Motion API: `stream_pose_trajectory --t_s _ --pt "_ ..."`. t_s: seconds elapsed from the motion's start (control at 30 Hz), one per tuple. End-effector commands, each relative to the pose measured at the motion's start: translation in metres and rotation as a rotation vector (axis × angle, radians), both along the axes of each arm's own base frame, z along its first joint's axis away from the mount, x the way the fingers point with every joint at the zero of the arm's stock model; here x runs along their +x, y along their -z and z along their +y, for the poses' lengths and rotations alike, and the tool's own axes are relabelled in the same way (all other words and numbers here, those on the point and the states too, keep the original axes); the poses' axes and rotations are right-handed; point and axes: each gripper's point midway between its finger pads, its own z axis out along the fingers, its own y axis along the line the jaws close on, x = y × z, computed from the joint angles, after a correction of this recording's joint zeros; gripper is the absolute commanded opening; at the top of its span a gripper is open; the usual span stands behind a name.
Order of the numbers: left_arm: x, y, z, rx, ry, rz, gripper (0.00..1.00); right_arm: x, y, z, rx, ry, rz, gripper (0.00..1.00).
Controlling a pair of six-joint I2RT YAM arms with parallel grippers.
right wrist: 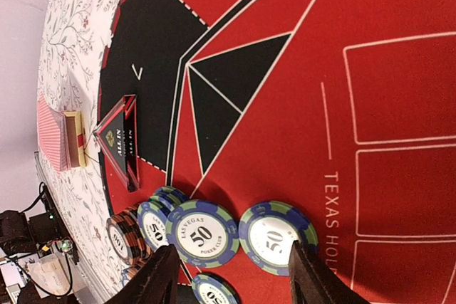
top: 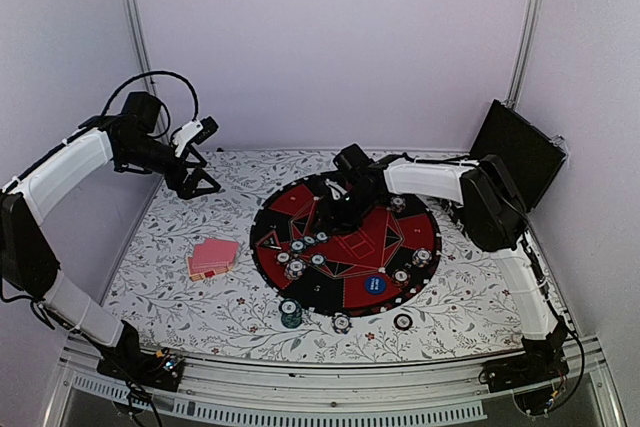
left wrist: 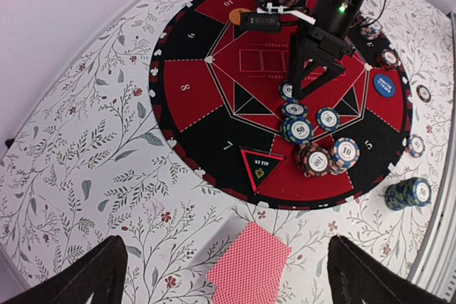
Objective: Distribute texas hold em gaming equipment
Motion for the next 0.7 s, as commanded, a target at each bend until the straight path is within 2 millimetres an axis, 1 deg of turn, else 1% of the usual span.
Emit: stream_pose_trajectory --t_s 0.0,0.13,0.3,0.37,0.4,0.5,0.57,0.63,0.67 --pt "0.003 -0.006 0.001 0.0 -0.004 -0.011 1.0 -0.027 0.026 0.015 0.006 -0.042 0.086 0.56" --pt "0.003 -0.006 0.0 -0.003 -0.003 -0.01 1.0 -0.041 0.028 0.025 0.022 -0.068 0.103 0.55" --pt "0.003 -0.008 0.0 -0.007 -0.003 -0.014 1.0 -0.054 0.021 0.043 0.05 -0.095 0.11 0.55" --pt "0.003 -0.008 0.0 -0.008 -0.003 -0.014 1.0 -0.055 0.018 0.046 0.047 -0.097 0.103 0.54" --pt "0.003 -0.008 0.0 -0.008 -0.005 -0.013 1.0 -0.052 0.017 0.044 0.04 -0.087 0.095 0.54" --pt "0.003 -0.008 0.0 -0.007 -0.005 -0.013 1.0 -0.037 0.004 0.033 0.045 -0.053 0.071 0.54" --pt "0.002 -0.008 0.0 -0.009 -0.004 -0.011 1.0 -0.021 -0.007 0.022 0.047 -0.02 0.047 0.54" --pt "0.002 -0.008 0.0 -0.01 -0.004 -0.011 1.0 -0.008 -0.018 0.011 0.045 0.002 0.022 0.54" --pt "0.002 -0.007 0.0 -0.01 -0.004 -0.01 1.0 -0.003 -0.026 0.007 0.05 0.011 0.006 0.54"
